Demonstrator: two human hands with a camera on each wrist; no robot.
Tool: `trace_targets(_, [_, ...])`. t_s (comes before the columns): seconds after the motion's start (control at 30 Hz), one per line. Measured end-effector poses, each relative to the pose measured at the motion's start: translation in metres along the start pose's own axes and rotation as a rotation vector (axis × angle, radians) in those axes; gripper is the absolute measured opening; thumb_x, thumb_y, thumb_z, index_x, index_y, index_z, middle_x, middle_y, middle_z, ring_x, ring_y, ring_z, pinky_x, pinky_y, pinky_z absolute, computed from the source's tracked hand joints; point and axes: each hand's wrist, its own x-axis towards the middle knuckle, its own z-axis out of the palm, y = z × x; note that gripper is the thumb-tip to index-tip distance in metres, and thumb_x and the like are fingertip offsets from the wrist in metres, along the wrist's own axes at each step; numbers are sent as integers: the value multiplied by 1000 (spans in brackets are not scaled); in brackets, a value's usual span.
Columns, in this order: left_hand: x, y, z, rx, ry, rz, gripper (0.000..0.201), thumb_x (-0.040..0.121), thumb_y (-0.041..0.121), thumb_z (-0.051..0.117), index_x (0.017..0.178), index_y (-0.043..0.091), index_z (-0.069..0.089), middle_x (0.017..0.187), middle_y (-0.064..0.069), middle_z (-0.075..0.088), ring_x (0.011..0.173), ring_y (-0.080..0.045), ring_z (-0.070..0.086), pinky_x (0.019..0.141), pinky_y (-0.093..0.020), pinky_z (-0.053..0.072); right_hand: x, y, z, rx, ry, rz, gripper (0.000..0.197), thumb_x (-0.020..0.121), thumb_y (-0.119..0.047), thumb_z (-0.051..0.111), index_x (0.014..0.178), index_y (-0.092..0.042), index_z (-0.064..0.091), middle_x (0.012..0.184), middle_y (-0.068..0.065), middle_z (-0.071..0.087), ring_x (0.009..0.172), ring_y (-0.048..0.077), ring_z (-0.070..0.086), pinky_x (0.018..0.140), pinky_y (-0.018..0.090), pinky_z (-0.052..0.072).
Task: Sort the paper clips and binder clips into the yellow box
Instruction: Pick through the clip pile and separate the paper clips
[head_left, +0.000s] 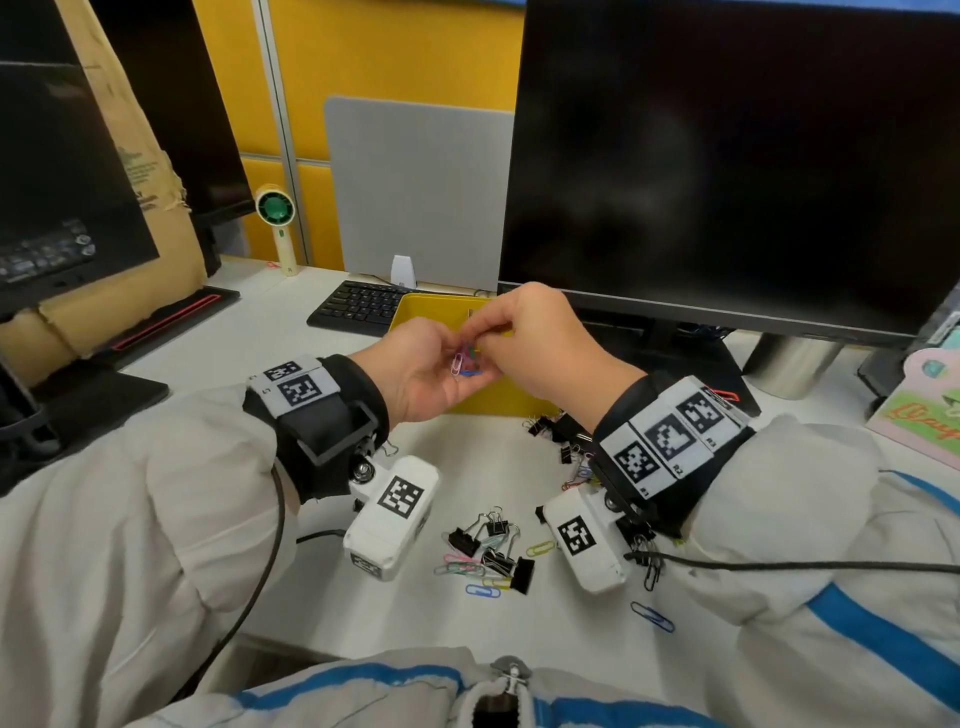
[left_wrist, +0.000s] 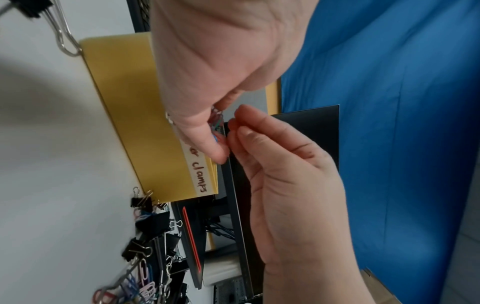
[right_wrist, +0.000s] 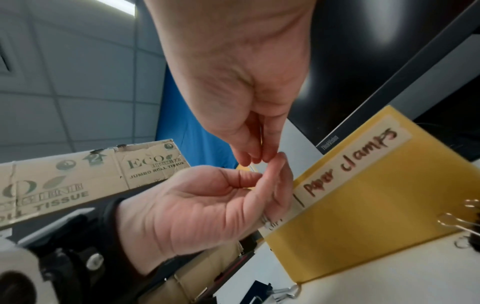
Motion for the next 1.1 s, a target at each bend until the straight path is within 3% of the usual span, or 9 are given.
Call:
trace_targets(0.1, [-3, 5, -1, 22, 26, -86, 30, 103, 19, 31, 92, 6, 54, 79, -9, 53, 66, -18, 56, 49, -26, 56, 0, 4, -4, 61, 98, 0, 32, 88, 4, 57, 94, -18, 80, 95, 0, 74, 80, 9, 66, 69, 17, 52])
trace_targets(0.23, [1, 24, -2, 483, 97, 61, 35, 103, 27, 37, 69, 22, 45, 57, 6, 35, 45, -9, 29, 36, -18, 24, -2, 30, -12, -129, 86, 57, 23, 97, -15, 59, 116, -22, 71, 111, -9, 61, 99, 10, 56, 82, 24, 49])
trace_targets(0.37, [13, 40, -10, 1330, 233, 630, 30, 107, 22, 33, 84, 13, 51, 73, -1, 43, 62, -13, 41, 60, -30, 37, -5, 49, -5, -320, -235, 99, 36, 102, -37, 52, 134, -24, 55, 110, -2, 61, 89, 14, 60, 72, 27, 52])
trace_targets(0.43, [23, 43, -19, 1522, 206, 678, 31, 108, 27, 31, 99, 9, 55, 85, -6, 56, 76, -19, 53, 62, -30, 40, -6, 51, -1, -349, -239, 58, 33, 104, -35, 46, 134, -22, 52, 108, 0, 57, 85, 14, 56, 69, 27, 48])
trace_targets(0.57, [40, 39, -35, 1816, 58, 605, 31, 106, 28, 35, 101, 13, 62, 95, -9, 64, 92, -28, 61, 81, -38, 48, -6, 54, 6, -397, -252, 45, 31, 106, -25, 41, 135, -21, 51, 122, 6, 55, 111, 25, 55, 102, 43, 46])
trace_targets(0.7, [41, 32, -38, 1958, 64, 744, 32, 105, 34, 37, 101, 21, 67, 104, 2, 63, 104, -17, 55, 116, -51, 22, -10, 56, 4, -380, -263, 48, 42, 104, -22, 47, 146, -22, 44, 135, 6, 51, 125, 26, 48, 113, 42, 35])
trace_targets(0.87, [13, 14, -27, 1794, -99, 1150, 15, 96, 32, 57, 97, 22, 68, 98, 6, 55, 90, -10, 51, 79, -29, 44, -34, 56, -3, -352, -77, -270, 33, 91, -16, 63, 123, -21, 65, 115, 0, 55, 107, 18, 51, 92, 31, 45])
trace_targets(0.97, [-11, -1, -19, 1990, -364, 716, 11, 87, 29, 68, 96, 22, 69, 87, 8, 63, 78, -11, 58, 67, -29, 47, -51, 47, -3, -265, -266, -252, 9, 87, -16, 72, 96, -17, 74, 87, -10, 60, 83, 12, 58, 75, 28, 49])
trace_targets(1.1, [-24, -29, -20, 2197, -437, 96, 51, 61, 70, 79, 86, 26, 70, 80, -1, 74, 67, -13, 64, 61, -31, 49, -67, 46, 14, -254, -648, 3, 20, 79, -35, 83, 90, -21, 74, 74, -11, 62, 67, 7, 57, 63, 25, 47])
